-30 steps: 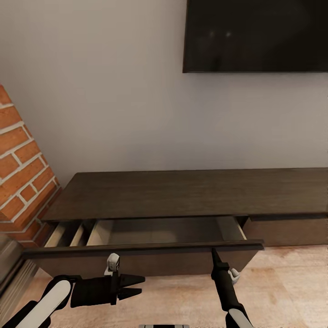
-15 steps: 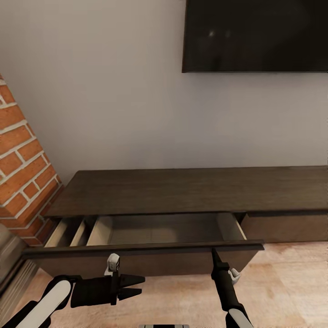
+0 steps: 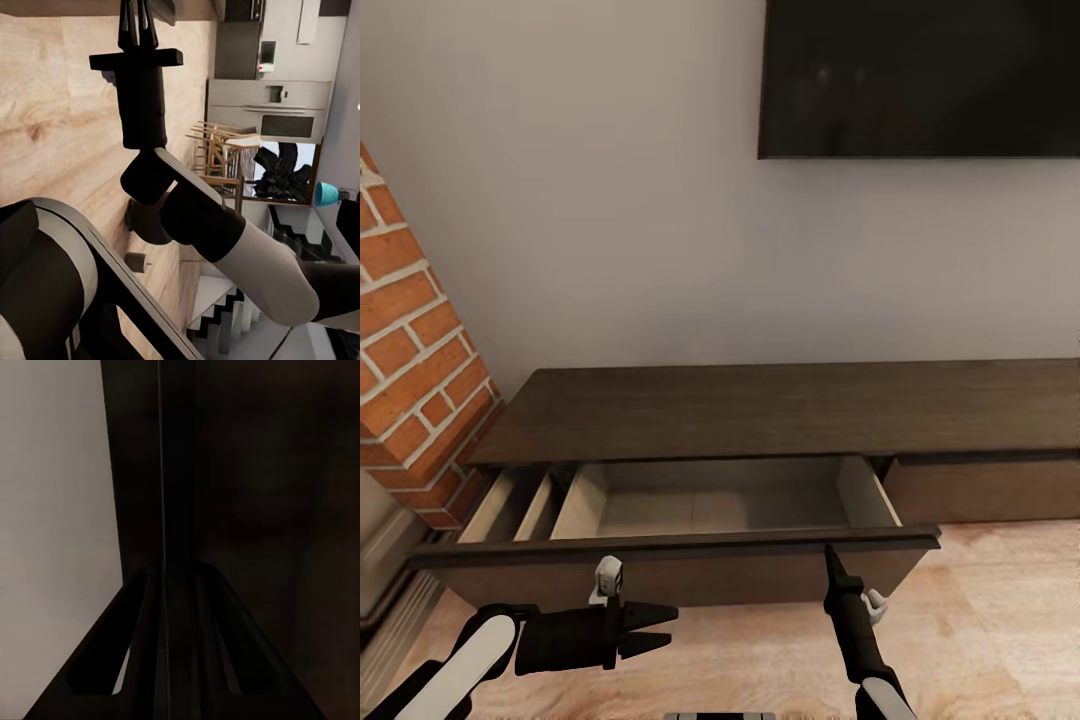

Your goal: Place each of the two pumpkins and all three candles from the living room inside a cabinet in the living room (use any cabinet), then make sure every cabinet is closed, and position the cauldron so it is next to a table in the living room.

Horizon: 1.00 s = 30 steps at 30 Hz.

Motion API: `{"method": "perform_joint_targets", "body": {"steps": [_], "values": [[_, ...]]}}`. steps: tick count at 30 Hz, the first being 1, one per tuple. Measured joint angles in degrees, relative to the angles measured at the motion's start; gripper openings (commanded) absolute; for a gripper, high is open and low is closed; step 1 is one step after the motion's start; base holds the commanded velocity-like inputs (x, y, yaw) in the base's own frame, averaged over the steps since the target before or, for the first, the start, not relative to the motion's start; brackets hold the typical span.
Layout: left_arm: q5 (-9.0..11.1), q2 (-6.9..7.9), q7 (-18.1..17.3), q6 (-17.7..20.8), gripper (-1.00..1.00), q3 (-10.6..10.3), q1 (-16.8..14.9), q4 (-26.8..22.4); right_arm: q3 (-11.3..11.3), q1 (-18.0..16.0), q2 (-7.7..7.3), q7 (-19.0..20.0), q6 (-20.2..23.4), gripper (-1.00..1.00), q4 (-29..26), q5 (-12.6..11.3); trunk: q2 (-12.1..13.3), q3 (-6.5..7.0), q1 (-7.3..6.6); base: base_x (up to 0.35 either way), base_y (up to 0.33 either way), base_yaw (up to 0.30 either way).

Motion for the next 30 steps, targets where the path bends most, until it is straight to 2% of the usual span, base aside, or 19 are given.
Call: {"method": "perform_joint_targets", "body": {"steps": [30], "values": [[0.0,-0.02,0.0,0.0,1.0,0.0,0.0,0.0,0.0,0.0,0.0,-0.1,0.0,-1.0,-0.1,0.0,0.0,0.0,0.0,-0.056,0.0,0.0]]}}
